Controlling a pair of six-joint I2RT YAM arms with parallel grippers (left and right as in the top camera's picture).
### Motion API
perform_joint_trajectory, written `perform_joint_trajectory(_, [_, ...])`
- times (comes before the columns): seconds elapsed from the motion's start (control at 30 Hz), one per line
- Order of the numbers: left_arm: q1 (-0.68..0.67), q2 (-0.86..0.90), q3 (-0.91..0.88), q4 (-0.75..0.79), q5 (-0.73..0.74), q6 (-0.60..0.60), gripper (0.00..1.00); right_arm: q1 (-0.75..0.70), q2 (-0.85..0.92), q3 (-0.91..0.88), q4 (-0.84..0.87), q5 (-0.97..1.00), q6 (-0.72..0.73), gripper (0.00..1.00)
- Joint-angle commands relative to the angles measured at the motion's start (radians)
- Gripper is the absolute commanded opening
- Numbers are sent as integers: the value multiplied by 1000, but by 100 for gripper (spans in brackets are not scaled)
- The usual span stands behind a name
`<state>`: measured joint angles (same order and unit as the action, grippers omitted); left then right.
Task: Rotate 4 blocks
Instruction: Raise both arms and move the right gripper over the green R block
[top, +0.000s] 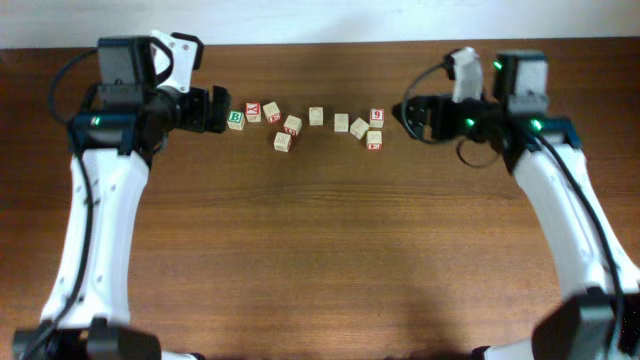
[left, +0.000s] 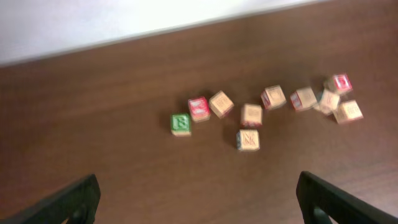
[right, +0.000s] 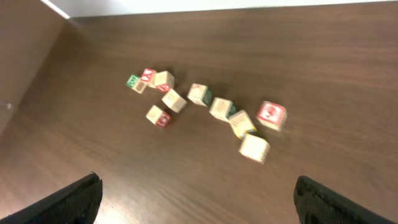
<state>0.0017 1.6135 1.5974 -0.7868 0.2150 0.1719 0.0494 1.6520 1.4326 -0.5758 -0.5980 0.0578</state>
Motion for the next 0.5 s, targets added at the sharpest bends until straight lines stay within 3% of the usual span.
perform_joint_trajectory(0.0, [1, 89, 19, -24, 133, -6, 99, 58, 129, 97, -31, -24, 6, 98])
perform_joint_trajectory(0.27, [1, 111, 19, -64, 148, -6, 99, 137, 269, 97, -63, 85, 2, 98])
perform_joint_trajectory(0.33, [1, 111, 19, -56, 145, -6, 99, 154, 269, 125, -86, 243, 62, 98])
perform_joint_trajectory(0.4, [1, 111, 19, -55, 145, -6, 99, 210, 270, 281, -241, 488, 124, 98])
perform_joint_trajectory(0.47, [1, 111, 19, -55, 143, -6, 99, 239, 270, 358, -289, 586, 183, 98])
